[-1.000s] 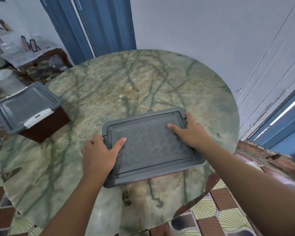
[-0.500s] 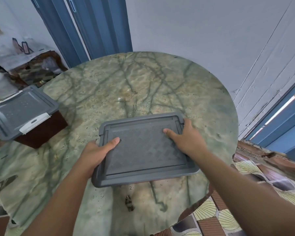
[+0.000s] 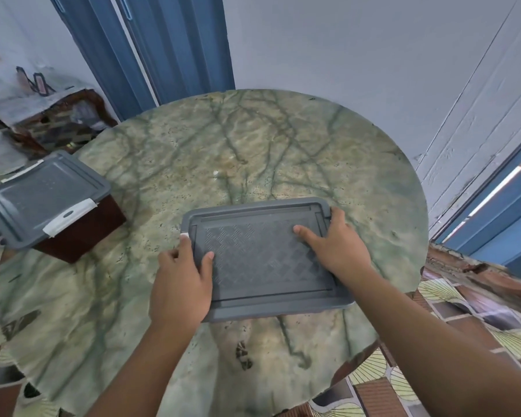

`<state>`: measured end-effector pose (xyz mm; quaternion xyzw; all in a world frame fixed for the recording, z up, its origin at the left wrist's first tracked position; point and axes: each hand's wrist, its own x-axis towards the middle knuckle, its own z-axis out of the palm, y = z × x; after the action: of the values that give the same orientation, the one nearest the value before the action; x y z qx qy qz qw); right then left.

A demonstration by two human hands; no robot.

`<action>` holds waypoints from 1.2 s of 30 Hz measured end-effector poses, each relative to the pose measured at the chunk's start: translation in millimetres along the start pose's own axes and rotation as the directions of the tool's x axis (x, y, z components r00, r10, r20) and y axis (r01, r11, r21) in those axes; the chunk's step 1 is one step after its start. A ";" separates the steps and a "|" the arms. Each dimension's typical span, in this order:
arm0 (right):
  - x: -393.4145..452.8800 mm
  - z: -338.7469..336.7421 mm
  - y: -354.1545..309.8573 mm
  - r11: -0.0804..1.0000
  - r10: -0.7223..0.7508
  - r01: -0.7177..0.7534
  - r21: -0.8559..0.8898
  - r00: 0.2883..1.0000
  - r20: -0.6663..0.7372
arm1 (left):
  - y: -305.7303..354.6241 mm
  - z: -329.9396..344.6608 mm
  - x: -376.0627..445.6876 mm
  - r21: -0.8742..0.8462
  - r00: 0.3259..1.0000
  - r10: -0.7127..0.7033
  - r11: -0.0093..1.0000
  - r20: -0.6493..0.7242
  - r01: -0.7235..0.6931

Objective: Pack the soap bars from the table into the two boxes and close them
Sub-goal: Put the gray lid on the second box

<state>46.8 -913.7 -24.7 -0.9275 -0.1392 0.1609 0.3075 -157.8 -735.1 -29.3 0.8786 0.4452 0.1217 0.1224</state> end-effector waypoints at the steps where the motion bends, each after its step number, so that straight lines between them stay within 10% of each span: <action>1: -2.2 -0.1 -1.0 1.000 -0.012 0.012 -0.028 1.000 -0.016 | -1.0 0.2 0.6 -0.007 1.000 -0.002 1.000 0.007 0.002; 7: -15.6 -1.3 -8.2 0.973 -0.113 0.090 -0.210 0.989 -0.099 | 1.2 -1.7 0.1 -0.049 0.999 -0.028 0.998 0.022 0.029; 17: -16.6 -9.2 -1.7 0.994 0.050 -0.044 0.095 0.997 -0.059 | -1.9 -1.1 0.9 -0.116 1.000 -0.025 0.993 0.019 0.027; 26: -48.0 7.9 -17.5 0.954 -0.051 0.040 -0.298 0.998 -0.029 | -1.3 -0.8 0.8 -0.102 0.999 -0.030 0.994 0.022 0.032; 30: -33.6 -6.8 -9.7 0.990 0.019 -0.009 0.142 0.997 -0.069 | -2.1 -0.5 1.3 -0.104 1.000 -0.018 0.994 0.023 0.021; 36: -9.8 -9.8 -3.3 0.731 0.288 -0.289 0.618 0.952 0.106 | -3.4 -1.0 2.3 -0.097 1.000 -0.006 0.995 0.024 0.008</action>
<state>41.1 -919.8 -13.2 -0.7821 0.0673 0.2450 0.5690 -159.4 -731.2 -29.2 0.8714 0.4404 0.1324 0.1708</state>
